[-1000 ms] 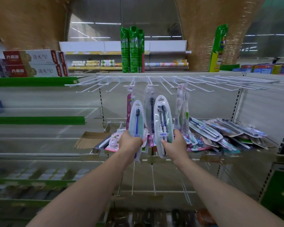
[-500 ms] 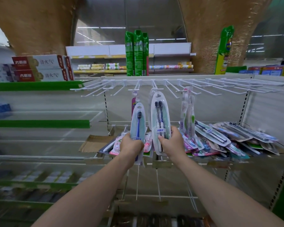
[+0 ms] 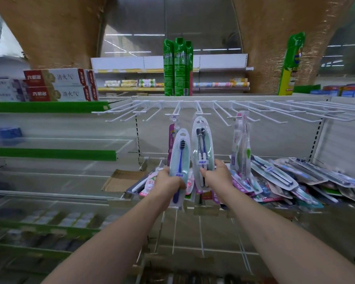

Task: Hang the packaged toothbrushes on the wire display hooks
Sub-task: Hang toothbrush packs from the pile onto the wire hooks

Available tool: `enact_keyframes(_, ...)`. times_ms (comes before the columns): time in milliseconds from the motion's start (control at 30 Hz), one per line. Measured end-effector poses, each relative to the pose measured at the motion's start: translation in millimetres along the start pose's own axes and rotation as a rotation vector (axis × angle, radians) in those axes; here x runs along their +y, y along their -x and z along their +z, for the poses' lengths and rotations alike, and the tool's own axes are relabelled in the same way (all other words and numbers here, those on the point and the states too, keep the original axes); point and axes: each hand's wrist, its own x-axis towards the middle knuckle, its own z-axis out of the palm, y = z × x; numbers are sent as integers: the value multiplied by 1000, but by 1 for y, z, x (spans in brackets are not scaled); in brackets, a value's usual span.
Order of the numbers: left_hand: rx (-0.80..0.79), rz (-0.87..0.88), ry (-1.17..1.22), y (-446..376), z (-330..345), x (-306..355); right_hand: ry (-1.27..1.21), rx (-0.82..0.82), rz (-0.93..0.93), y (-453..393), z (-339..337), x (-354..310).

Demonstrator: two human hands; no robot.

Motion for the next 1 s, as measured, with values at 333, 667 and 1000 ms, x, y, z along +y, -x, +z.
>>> enact_keyframes(333, -41, 10, -4, -10, 6, 0, 310, 47, 103, -35, 3, 1)
enact_keyframes(667, -44, 25, -15, -15, 7, 3, 348, 46, 106, -47, 5, 0)
enact_keyframes(1000, -84, 87, -49, -13, 26, -1, 297, 79, 181, -33, -9, 9)
